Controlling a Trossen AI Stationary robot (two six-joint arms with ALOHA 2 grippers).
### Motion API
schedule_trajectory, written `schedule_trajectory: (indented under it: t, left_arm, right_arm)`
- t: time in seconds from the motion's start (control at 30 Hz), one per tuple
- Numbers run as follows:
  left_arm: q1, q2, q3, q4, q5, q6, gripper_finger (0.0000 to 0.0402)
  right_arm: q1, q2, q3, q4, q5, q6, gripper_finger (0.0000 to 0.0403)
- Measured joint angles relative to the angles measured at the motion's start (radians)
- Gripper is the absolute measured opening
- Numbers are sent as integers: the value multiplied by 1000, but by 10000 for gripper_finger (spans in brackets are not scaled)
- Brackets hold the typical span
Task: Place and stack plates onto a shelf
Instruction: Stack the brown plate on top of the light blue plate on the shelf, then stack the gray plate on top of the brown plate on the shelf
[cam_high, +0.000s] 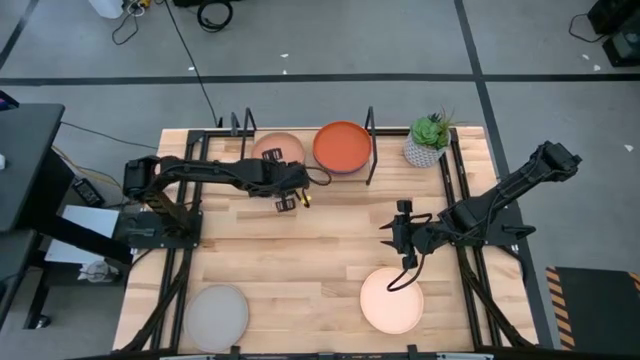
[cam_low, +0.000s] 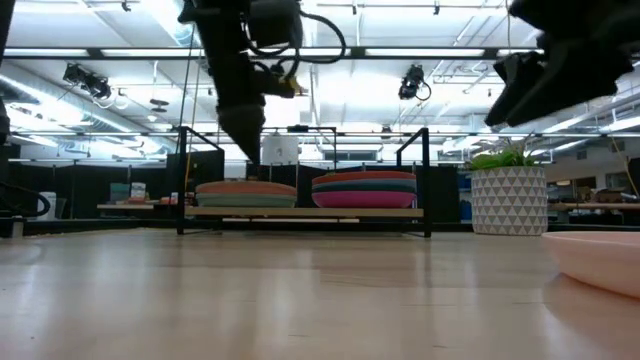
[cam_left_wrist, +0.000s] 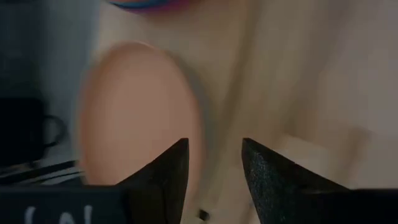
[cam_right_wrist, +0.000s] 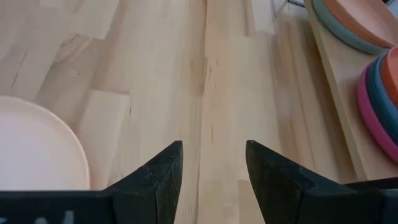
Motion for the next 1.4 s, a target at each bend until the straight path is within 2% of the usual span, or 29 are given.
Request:
schedule_trajectory:
  t: [0.13, 0.2, 0.5, 0.63, 0.77, 0.83, 0.87, 0.93, 1.03, 1.1, 1.17, 1.4]
  left_arm:
    - [0, 26, 0, 20, -162, -24, 155]
    - [0, 48, -1, 24, -200, -27, 155]
    - [13, 154, -1, 44, -212, -2, 155]
    - [6, 143, -1, 45, -218, 21, 155]
    - [-1, 81, -1, 45, -215, 38, 155]
    - [-11, 47, -1, 48, -147, 50, 155]
    - [-16, 30, -1, 47, -76, 60, 155]
    - [-30, 2, -1, 35, 121, 56, 155]
    - [-59, -8, 0, -6, 445, -49, 155]
    - [-87, -9, 0, -56, 590, -155, 155]
    - [-126, -8, 0, -89, 655, -272, 155]
    - [-338, 3, -1, -166, 640, -748, 155]
  right_arm:
    - [-1, 0, -46, 74, 0, -31, 183]
    - [-1, 0, -56, 81, 0, -37, 183]
    - [-1, 0, -61, 82, -5, -38, 183]
    - [-1, -1, -61, 83, -8, -38, 183]
    - [-1, -1, -61, 85, -8, -38, 183]
    - [-1, -1, -61, 84, -7, -34, 183]
    - [-1, -1, -61, 84, -7, -33, 183]
    - [-1, -1, -62, 85, -7, -33, 183]
    - [-1, -1, -86, 137, -7, -80, 183]
    - [-1, 0, -112, 207, -7, -137, 183]
    - [-1, 0, -143, 291, -2, -202, 183]
    - [-2, 0, -214, 499, 100, -282, 183]
